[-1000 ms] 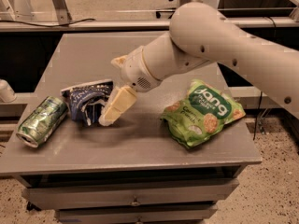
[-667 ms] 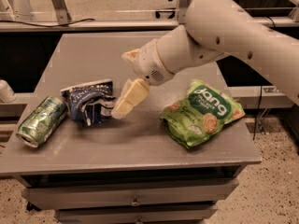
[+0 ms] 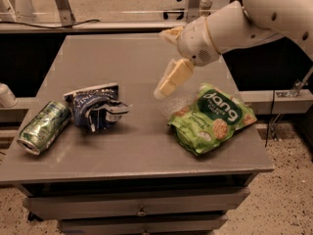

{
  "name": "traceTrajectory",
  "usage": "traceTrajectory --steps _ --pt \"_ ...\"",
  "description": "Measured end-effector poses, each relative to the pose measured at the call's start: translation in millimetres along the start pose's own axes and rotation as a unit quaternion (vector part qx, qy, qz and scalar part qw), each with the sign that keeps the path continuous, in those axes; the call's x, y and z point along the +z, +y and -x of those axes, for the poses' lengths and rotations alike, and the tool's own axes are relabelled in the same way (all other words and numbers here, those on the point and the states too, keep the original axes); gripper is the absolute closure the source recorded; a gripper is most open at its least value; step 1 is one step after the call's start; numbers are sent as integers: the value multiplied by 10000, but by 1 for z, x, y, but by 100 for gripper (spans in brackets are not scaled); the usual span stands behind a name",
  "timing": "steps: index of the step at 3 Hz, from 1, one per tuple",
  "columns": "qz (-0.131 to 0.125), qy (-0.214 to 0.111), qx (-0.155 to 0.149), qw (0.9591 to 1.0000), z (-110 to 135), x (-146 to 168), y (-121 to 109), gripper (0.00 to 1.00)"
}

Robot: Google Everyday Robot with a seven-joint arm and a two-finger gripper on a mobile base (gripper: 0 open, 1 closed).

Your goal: Move blue chip bag near green can

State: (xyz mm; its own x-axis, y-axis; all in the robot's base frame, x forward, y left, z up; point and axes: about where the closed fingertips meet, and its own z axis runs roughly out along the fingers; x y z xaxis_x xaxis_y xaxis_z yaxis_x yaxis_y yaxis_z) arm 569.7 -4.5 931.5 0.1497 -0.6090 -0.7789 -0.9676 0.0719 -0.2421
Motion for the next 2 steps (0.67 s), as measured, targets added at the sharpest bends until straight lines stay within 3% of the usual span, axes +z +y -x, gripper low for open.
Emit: traceTrajectory --steps 1,2 --pt "-130 -153 -81 9998 -23 -26 -32 0" --pt "-180 -188 -117 9996 -18 -29 -37 0"
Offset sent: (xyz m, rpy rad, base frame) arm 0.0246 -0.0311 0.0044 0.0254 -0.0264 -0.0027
